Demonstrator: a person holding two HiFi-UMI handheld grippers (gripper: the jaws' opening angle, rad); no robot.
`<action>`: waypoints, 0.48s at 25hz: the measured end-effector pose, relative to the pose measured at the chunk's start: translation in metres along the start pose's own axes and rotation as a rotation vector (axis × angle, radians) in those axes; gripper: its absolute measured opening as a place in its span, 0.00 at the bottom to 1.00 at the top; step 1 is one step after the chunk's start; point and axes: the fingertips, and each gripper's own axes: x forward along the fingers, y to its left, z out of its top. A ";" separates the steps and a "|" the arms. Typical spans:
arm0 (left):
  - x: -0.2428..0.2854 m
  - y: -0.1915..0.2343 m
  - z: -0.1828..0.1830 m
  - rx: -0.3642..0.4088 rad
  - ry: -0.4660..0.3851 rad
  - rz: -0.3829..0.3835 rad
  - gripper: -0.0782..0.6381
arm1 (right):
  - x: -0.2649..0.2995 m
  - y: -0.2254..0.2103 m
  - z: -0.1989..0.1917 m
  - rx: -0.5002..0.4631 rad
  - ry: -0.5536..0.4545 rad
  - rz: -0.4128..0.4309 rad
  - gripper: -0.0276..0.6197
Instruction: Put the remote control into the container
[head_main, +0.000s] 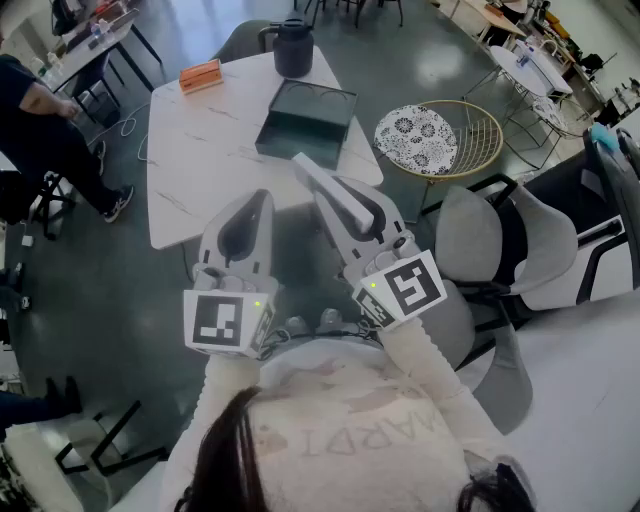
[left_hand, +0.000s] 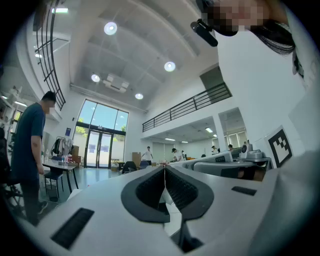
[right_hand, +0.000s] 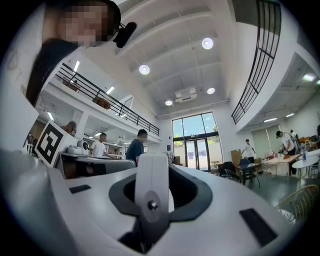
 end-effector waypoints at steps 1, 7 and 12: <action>0.000 -0.001 -0.001 -0.001 0.004 0.000 0.13 | -0.001 0.000 0.000 0.002 0.001 0.000 0.17; 0.000 -0.003 -0.002 -0.028 0.023 0.002 0.13 | -0.002 0.000 -0.002 0.014 0.005 -0.006 0.17; 0.001 0.000 -0.003 -0.009 0.007 -0.003 0.13 | 0.000 -0.001 -0.004 0.022 -0.004 -0.010 0.17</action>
